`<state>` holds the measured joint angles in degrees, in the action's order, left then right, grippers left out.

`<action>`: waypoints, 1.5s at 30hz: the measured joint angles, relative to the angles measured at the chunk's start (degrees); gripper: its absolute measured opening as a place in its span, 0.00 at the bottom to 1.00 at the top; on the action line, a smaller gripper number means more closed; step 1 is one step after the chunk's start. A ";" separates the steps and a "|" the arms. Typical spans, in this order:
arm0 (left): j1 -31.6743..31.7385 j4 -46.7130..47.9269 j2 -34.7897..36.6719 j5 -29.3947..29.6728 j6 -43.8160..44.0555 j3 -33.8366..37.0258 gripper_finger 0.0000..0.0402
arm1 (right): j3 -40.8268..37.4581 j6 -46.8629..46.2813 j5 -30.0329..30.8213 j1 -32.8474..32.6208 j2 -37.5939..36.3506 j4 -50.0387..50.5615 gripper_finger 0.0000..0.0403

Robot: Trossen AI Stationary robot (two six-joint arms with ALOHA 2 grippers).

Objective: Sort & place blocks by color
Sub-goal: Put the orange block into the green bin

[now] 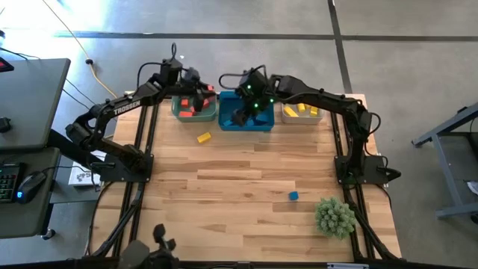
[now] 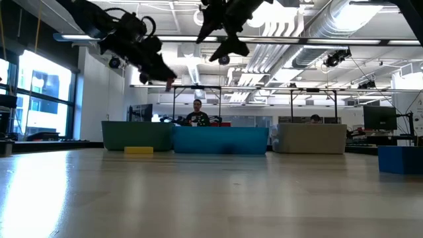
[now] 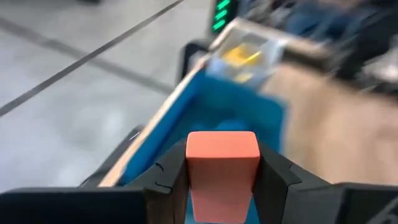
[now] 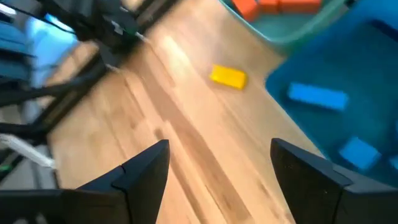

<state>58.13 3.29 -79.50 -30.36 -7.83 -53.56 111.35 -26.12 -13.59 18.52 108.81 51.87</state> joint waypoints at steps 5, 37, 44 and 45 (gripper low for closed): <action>0.78 6.79 0.00 13.14 -2.91 0.00 0.26 | 0.00 -4.10 6.83 -3.28 0.00 6.54 0.66; 1.90 13.31 -10.59 28.54 -1.39 0.00 0.33 | -22.85 -45.53 9.45 -25.77 -0.02 20.18 0.66; 1.90 13.26 -10.64 29.33 -1.37 0.00 0.35 | -25.53 -53.04 7.99 -30.34 -0.02 19.56 0.66; 1.90 13.32 -10.64 29.32 -1.37 0.00 0.37 | -25.71 -54.04 7.99 -30.97 -0.02 19.52 0.66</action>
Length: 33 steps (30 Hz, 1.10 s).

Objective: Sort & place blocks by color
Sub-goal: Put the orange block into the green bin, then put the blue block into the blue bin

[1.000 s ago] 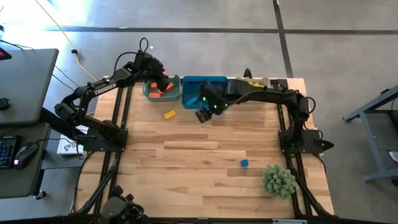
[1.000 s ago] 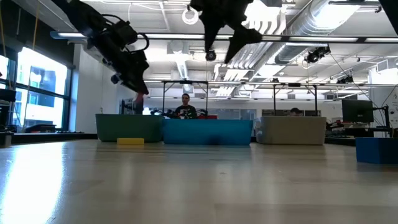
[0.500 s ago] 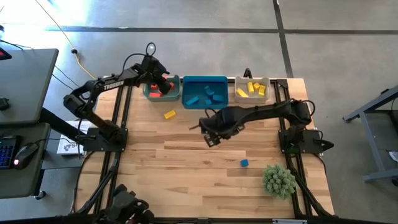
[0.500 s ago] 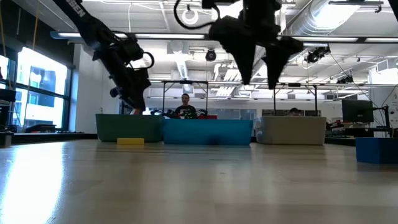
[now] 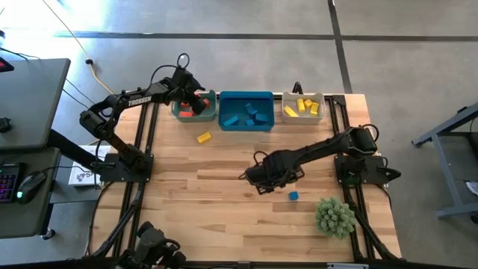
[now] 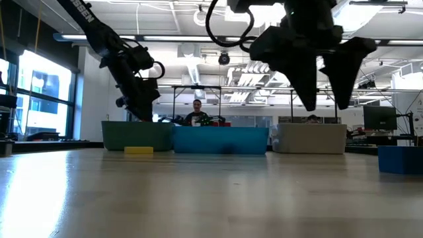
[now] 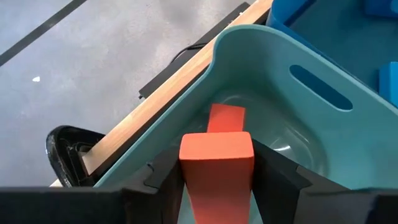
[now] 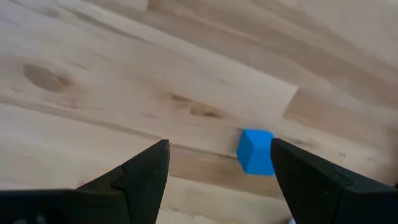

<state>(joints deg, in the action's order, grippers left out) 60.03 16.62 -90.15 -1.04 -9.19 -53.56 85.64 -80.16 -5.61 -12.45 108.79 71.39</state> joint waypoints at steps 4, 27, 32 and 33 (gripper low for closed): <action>-0.02 0.13 0.00 -0.01 0.00 0.00 0.43 | -0.30 -3.97 0.54 -2.50 0.00 0.28 0.66; -0.02 0.07 0.00 0.00 0.00 0.00 0.56 | -0.47 -11.29 3.98 -7.12 0.00 11.05 0.66; -0.02 -0.02 0.00 0.00 0.00 0.00 0.56 | -8.70 -11.82 0.82 -7.12 -2.43 0.75 0.66; -0.02 0.01 0.00 0.00 0.00 0.00 0.56 | -10.37 -12.61 0.41 -7.12 -3.06 -1.30 0.65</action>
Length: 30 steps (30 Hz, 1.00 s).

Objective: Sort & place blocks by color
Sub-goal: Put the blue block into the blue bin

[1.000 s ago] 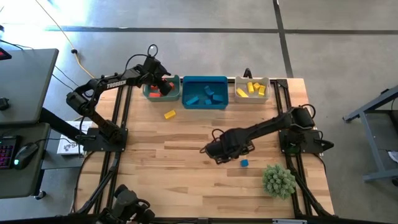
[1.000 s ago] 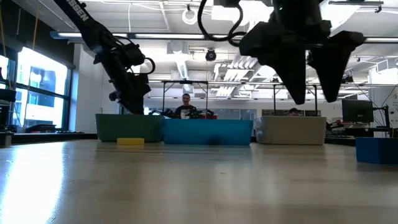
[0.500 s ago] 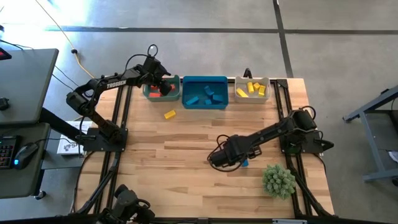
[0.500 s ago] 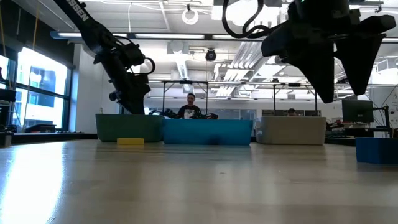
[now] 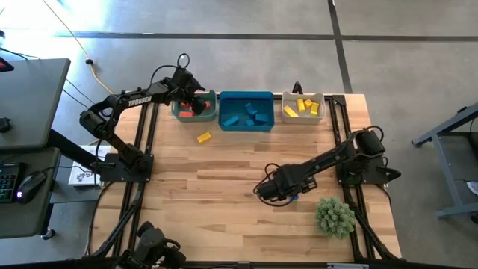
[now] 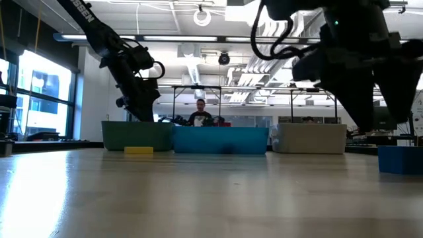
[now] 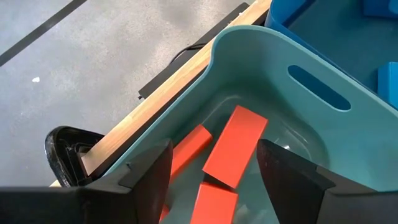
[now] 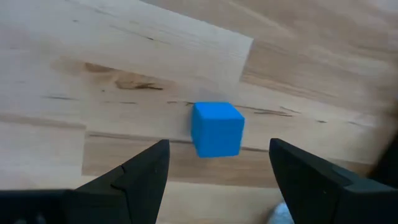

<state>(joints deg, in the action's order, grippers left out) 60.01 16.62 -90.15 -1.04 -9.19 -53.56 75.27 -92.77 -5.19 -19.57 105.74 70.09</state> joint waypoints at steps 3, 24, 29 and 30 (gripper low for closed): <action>0.01 0.07 0.00 0.00 0.00 0.00 0.56 | -3.84 -1.52 0.34 0.00 -1.99 -5.47 0.62; 0.02 0.02 0.02 0.02 -1.51 0.00 0.56 | -15.12 -2.41 -4.94 0.02 -3.22 -19.22 0.53; 0.00 0.04 0.02 0.02 -1.51 0.00 0.56 | -16.59 -4.27 -5.90 0.30 -3.28 -22.87 0.33; 0.00 0.05 0.04 0.02 -1.50 0.00 0.56 | -16.57 -4.26 -6.06 0.49 -3.33 -23.00 0.28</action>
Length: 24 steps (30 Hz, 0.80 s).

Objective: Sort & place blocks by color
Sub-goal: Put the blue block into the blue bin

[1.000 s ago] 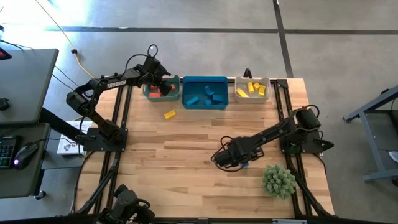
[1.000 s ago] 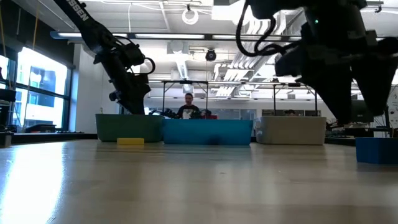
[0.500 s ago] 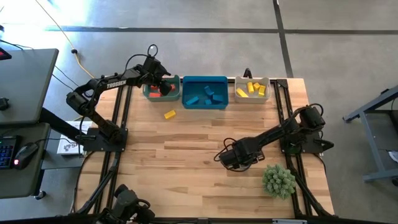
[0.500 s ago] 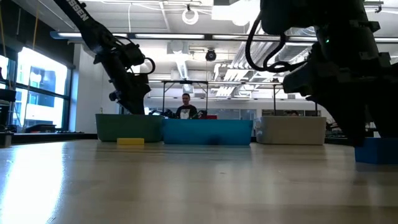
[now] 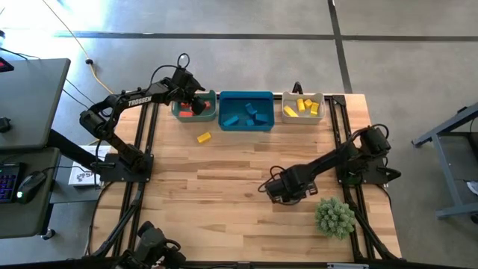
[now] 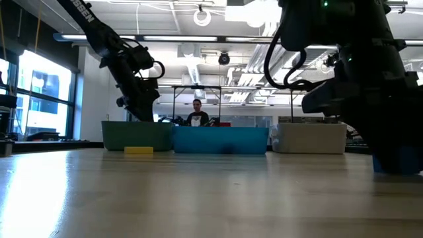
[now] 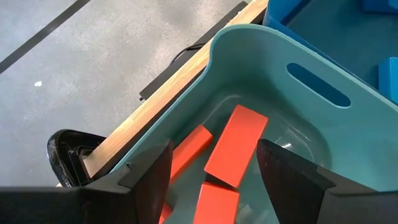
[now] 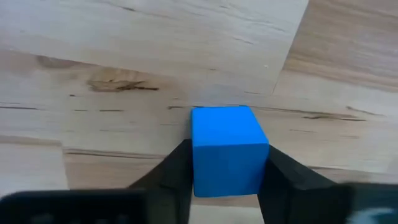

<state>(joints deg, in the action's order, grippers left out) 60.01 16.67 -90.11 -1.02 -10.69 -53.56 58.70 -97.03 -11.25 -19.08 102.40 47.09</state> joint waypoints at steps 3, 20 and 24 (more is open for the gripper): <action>0.00 0.26 0.01 0.00 -0.01 -0.24 0.56 | 0.32 1.53 0.07 0.86 0.02 -0.82 0.26; -0.60 11.51 0.05 0.00 1.47 -12.69 0.56 | 12.80 31.28 11.59 18.74 0.16 -1.51 0.26; -2.09 15.17 0.05 -0.07 3.03 -14.31 0.56 | 18.77 45.54 14.62 26.62 0.16 -1.60 0.26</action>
<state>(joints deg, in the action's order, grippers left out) 57.92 31.84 -90.06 -1.09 -7.67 -67.88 77.46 -51.49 3.37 7.54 102.56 45.49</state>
